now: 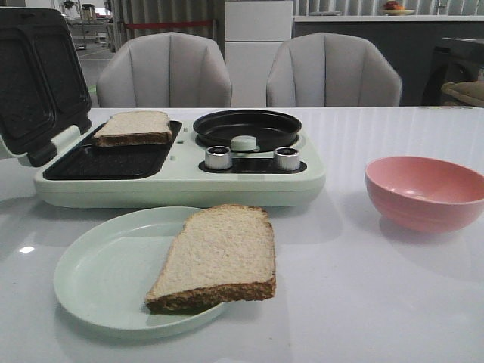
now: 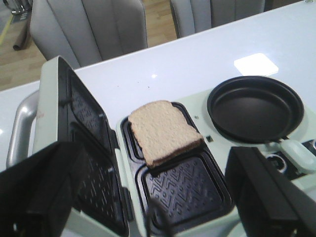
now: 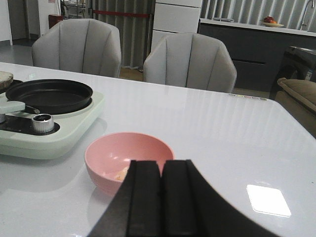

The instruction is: Make breakfast with bread and shrimp

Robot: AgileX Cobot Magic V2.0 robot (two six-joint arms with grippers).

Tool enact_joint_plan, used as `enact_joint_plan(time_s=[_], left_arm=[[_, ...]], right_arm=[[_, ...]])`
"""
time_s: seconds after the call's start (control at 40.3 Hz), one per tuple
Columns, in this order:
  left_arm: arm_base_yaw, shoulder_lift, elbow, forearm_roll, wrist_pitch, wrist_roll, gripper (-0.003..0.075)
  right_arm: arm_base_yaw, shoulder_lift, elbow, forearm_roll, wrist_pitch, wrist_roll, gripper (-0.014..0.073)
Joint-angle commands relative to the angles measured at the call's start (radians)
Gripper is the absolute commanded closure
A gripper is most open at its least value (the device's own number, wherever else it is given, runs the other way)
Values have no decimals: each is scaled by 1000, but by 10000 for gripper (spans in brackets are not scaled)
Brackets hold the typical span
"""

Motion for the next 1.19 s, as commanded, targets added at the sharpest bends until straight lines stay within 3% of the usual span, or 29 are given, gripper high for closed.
enact_joint_plan(time_s=[0.0, 0.496, 0.719, 0.843, 1.066, 1.166], left_arm=[[-6, -124, 43, -62, -28, -15, 93], [-8, -822, 470, -133, -20, -15, 93], [-68, -1040, 625, -135, -20, -15, 93], [-73, -1117, 668, -135, -57, -15, 93], [-73, -1093, 695, -176, -68, -15, 93], [-73, -1093, 695, -172, -70, -15, 93]], right_arm=[[0, -20, -6, -5, -87, -3, 627], [0, -20, -6, -5, -87, -3, 627], [0, -20, -6, -5, -87, -3, 627], [0, -20, -6, -5, -87, -3, 627], [0, -20, -6, -7, -90, -5, 627], [-2, -20, -7, -22, -221, -12, 627]])
